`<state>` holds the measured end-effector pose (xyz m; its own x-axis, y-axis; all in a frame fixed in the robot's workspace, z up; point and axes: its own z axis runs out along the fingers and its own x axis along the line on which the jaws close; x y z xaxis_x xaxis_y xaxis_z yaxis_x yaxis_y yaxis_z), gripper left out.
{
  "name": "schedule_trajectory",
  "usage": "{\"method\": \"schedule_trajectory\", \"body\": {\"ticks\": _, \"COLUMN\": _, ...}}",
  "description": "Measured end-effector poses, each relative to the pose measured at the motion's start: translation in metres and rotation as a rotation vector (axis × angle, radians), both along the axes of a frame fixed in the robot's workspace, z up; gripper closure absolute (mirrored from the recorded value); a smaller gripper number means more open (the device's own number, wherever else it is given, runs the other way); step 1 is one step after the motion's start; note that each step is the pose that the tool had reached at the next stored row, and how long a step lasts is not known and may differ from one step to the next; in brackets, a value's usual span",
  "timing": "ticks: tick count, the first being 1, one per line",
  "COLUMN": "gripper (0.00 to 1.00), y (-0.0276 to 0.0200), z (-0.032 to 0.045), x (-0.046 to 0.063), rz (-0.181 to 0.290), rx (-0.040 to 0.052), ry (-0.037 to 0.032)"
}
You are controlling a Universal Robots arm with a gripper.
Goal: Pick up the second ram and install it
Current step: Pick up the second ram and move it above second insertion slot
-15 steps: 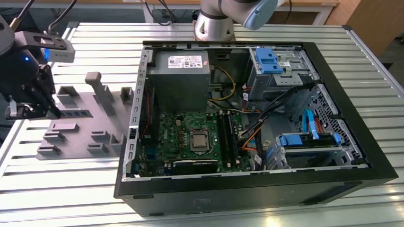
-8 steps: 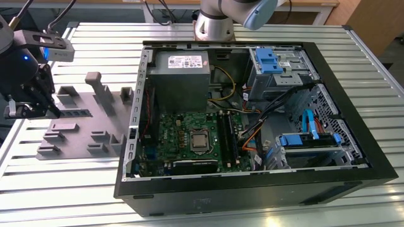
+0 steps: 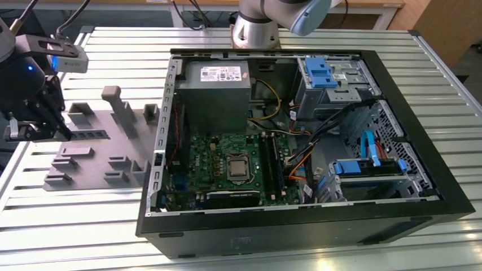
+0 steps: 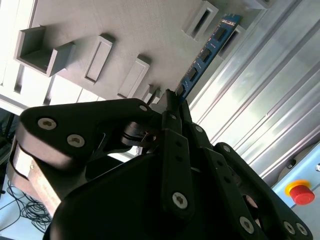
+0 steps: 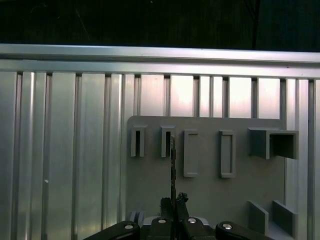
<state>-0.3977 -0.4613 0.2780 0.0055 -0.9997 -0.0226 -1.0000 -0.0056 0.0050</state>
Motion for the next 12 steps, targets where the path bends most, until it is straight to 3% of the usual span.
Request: {"method": "schedule_trajectory", "body": {"ticks": 12, "gripper": 0.86, "y": 0.0, "z": 0.0047, "x": 0.0, "rz": 0.0, "rx": 0.0001, "ry": -0.0001}}
